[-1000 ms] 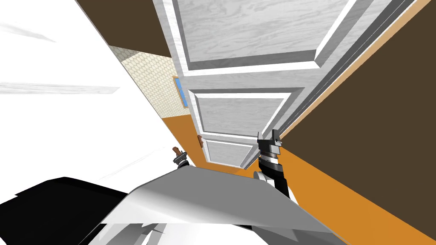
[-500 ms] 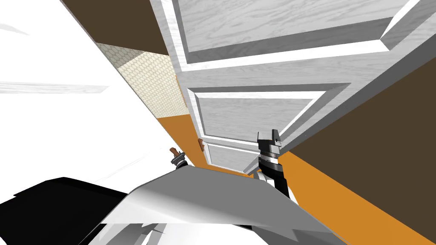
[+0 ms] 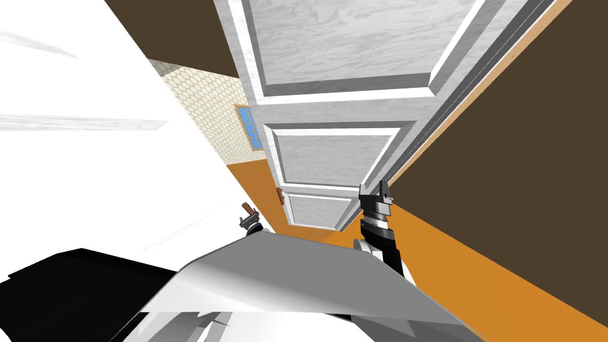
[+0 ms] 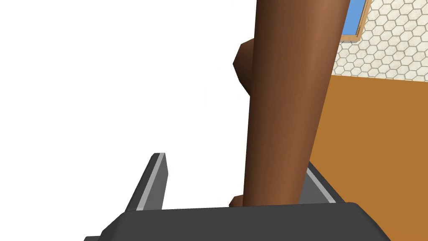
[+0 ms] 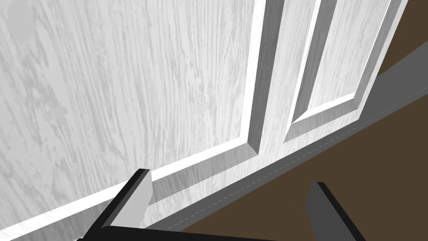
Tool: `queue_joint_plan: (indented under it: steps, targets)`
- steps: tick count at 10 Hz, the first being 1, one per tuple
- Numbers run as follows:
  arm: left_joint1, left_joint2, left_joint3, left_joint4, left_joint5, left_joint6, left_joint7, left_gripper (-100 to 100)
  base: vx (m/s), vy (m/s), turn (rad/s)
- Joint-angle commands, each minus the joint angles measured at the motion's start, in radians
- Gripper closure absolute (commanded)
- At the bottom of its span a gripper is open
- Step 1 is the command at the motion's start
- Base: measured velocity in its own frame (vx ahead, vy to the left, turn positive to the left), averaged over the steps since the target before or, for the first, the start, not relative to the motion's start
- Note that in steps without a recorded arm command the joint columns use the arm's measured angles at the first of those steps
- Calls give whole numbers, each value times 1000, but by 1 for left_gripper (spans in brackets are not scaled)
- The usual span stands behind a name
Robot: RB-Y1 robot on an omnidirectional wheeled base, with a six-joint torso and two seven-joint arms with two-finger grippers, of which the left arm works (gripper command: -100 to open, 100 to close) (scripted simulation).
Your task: Push the door open
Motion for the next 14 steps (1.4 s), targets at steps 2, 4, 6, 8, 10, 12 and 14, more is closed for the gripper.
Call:
queue_joint_plan:
  steps: [2, 4, 6, 8, 10, 12, 14]
  targets:
    - [14, 13, 35, -17, 19, -16, -21, 100, -137, 27, -116]
    - [11, 15, 39, -14, 21, -21, -22, 100, -32, 22, -39]
    - [8, 16, 43, -11, 24, -25, -23, 100, -32, 21, -32]
    - [2, 19, 50, -6, 29, -35, -25, 100, -30, 27, -52]
    - [2, 19, 50, -6, 29, -35, -25, 100, -26, 21, -9]
    - [2, 19, 50, -6, 29, -35, -25, 100, 8, -2, -5]
    - [2, 19, 50, -6, 29, -35, -25, 100, 0, -13, 4]
